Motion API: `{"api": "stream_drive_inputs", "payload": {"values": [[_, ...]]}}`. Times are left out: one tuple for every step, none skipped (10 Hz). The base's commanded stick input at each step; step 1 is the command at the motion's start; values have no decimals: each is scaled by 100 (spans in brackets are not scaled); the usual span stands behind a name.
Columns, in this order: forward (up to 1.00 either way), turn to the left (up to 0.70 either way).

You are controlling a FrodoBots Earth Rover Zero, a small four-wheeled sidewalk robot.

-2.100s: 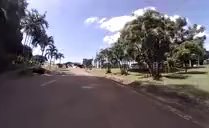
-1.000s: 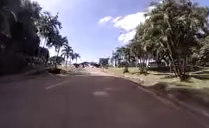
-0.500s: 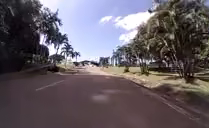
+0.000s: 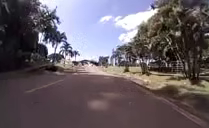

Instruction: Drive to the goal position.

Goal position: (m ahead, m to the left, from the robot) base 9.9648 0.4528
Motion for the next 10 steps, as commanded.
{"api": "stream_drive_inputs", "payload": {"values": [[70, 0], [70, 0], [70, 0], [70, 0], [70, 2], [70, 15], [70, 31], [70, 15], [70, 0], [70, 0]]}}
